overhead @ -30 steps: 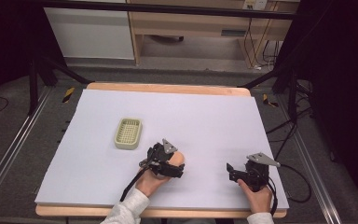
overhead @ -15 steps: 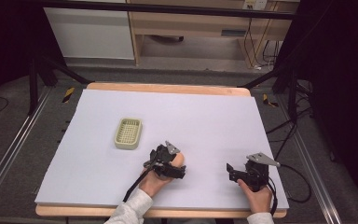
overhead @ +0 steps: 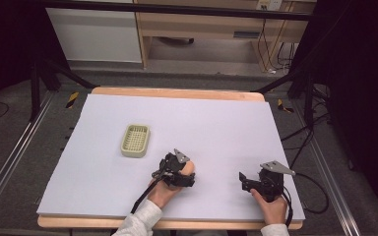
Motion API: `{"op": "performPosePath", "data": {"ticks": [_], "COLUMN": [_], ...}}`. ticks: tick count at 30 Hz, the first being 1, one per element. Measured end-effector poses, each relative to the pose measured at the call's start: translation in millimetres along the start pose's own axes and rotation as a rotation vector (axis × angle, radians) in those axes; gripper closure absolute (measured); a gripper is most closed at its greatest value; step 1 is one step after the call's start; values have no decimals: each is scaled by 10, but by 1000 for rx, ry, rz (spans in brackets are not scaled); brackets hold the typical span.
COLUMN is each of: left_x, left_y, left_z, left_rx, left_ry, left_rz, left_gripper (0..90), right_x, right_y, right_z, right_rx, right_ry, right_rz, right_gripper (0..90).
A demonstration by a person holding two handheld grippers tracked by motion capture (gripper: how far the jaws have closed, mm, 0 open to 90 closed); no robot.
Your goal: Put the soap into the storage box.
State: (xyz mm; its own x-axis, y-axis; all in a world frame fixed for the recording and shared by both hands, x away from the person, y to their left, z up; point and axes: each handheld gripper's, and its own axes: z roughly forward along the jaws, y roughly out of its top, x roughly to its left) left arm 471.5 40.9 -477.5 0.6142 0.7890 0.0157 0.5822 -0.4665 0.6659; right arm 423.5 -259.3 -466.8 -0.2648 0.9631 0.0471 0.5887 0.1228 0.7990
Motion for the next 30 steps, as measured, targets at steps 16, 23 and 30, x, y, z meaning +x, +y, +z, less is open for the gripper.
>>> {"op": "performPosePath", "data": {"ticks": [16,23,30], "left_x": [-13,-2,28], "left_y": [-22,-32,-32], "left_z": [-21,-33,-92], "left_rx": [-20,-22,-25], "left_ry": [7,3,-4], "left_rz": [-23,-13,-6], "left_gripper": [305,312,313], "right_x": [2,1,2], "right_y": [-2,-2,-2], "right_z": [8,8,6], "right_rx": [4,4,4], "right_ry": [1,2,4], "right_rz": [-7,-7,-5], "right_gripper": [84,84,84]}}
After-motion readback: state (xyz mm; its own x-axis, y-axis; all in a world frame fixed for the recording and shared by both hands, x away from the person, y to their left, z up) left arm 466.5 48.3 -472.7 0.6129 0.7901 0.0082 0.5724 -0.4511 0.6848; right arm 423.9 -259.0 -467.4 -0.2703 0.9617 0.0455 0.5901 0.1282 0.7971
